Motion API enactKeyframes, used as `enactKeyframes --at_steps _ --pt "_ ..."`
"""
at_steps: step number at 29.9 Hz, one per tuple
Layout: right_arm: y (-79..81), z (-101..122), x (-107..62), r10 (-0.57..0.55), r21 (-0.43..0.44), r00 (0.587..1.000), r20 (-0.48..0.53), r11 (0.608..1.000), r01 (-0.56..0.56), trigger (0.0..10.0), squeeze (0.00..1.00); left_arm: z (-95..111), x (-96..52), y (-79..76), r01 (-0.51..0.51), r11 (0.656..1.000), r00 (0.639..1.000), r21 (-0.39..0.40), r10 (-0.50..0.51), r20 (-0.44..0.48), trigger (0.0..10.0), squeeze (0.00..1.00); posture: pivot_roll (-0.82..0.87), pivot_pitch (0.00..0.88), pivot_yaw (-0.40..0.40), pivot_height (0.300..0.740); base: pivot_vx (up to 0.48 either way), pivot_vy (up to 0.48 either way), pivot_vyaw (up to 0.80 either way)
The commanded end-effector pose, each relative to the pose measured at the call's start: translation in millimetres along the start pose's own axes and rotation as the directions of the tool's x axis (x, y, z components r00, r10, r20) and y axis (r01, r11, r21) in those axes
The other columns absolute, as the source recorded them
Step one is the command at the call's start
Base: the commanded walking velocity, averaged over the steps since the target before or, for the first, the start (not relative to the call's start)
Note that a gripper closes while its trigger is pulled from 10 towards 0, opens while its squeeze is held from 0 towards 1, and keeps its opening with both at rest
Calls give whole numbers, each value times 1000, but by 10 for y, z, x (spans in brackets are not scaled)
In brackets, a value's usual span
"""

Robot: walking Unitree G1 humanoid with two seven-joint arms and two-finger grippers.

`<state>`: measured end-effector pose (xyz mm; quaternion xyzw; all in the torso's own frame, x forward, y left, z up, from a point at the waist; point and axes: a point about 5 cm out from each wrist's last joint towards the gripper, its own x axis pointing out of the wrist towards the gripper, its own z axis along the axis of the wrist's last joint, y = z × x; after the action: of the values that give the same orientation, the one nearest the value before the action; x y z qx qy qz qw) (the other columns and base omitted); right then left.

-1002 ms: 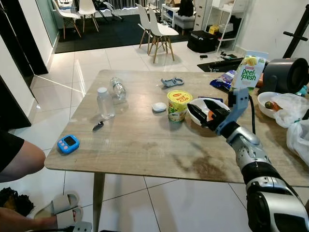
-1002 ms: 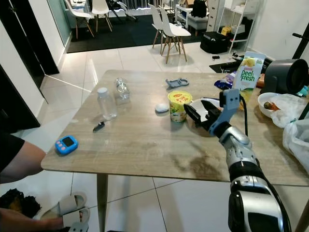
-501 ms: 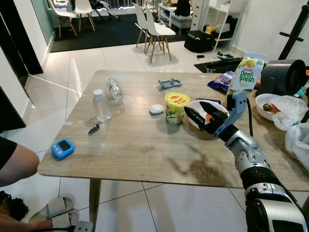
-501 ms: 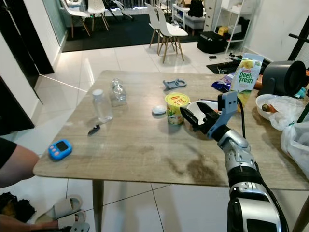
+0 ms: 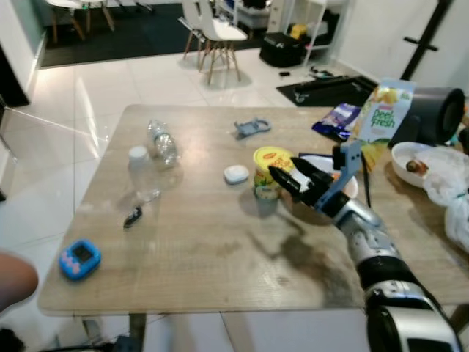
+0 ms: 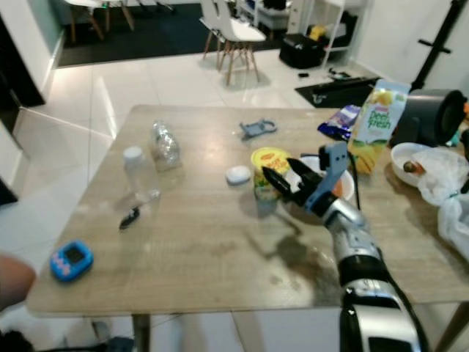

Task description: Restocking fridge

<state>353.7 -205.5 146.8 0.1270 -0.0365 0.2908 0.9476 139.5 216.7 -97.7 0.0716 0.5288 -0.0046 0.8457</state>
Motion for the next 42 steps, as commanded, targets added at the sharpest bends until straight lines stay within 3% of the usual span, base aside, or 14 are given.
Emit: enactKeyframes --at_steps 1,12,24,32,42 --pt "104 17 118 46 4 999 8 999 -46 10000 0 -169 -26 7 3 1000 999 -3 -4 -45 10000 0 103 0 -2 740 0 0 0" --pt "127 -2 119 54 0 999 -3 999 -54 10000 0 -170 -26 26 -19 1000 999 -4 19 -50 10000 0 105 0 -2 740 0 -151 0" --pt "124 -49 102 54 -99 994 -92 993 -63 10000 0 -183 -25 -24 15 1000 999 3 -15 -51 10000 0 103 0 -3 740 0 -39 0" --pt "138 -74 111 56 -116 992 -115 991 -70 10000 0 -162 -21 -17 -6 1000 999 2 6 -44 10000 0 98 0 -2 740 0 -404 0" --pt "194 -123 152 70 -129 988 -136 988 -87 10000 0 -152 -20 -24 3 1000 999 -13 -4 -40 10000 0 100 0 1 740 0 0 0"
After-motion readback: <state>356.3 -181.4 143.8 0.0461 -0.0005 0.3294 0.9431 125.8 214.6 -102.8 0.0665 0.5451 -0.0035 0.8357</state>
